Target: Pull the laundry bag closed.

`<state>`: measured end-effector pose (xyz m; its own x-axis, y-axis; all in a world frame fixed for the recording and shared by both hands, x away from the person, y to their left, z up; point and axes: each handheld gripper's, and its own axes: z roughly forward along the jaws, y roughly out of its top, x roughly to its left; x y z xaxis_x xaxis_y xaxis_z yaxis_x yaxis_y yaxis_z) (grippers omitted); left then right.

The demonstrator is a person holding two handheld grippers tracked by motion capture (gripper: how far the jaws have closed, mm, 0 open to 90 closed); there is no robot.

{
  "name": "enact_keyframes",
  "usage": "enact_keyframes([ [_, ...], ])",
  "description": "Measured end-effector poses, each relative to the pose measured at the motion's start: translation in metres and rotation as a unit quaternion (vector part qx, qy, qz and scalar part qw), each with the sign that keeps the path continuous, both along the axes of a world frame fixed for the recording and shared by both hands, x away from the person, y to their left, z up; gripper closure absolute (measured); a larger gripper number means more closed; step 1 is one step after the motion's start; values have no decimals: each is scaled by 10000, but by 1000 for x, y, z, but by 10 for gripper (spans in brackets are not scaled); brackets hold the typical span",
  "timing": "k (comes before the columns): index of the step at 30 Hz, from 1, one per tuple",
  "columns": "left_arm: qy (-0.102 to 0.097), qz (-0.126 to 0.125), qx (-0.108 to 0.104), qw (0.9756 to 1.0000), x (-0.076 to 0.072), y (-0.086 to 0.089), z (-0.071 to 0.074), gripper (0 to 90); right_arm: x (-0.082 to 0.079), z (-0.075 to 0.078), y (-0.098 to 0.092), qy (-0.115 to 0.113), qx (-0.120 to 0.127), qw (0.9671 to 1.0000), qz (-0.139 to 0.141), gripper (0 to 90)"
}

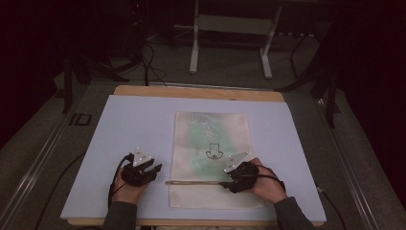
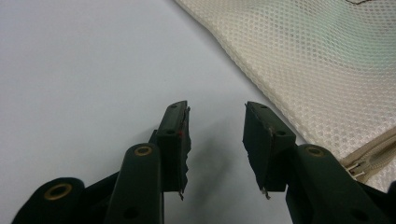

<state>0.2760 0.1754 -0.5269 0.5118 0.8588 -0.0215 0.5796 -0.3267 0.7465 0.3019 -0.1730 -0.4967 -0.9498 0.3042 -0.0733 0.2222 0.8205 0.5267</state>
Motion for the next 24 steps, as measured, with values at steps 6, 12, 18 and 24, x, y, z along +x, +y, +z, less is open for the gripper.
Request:
enact_keyframes([
  [6, 0, -1, 0, 10000, 0, 0, 0, 600, -1, 0, 7, 8, 7, 10000, 85, 498],
  [12, 4, -3, 0, 10000, 0, 0, 0, 600, -1, 1, 14, 23, 21, 9999, 153, 498],
  [18, 4, -2, -5, 10000, 0, 0, 0, 600, -2, 1, 20, 27, 36, 9997, 220, 498],
  [24, 4, 6, -11, 10000, 0, 1, 0, 600, -2, 1, 25, 32, 57, 9996, 272, 499],
])
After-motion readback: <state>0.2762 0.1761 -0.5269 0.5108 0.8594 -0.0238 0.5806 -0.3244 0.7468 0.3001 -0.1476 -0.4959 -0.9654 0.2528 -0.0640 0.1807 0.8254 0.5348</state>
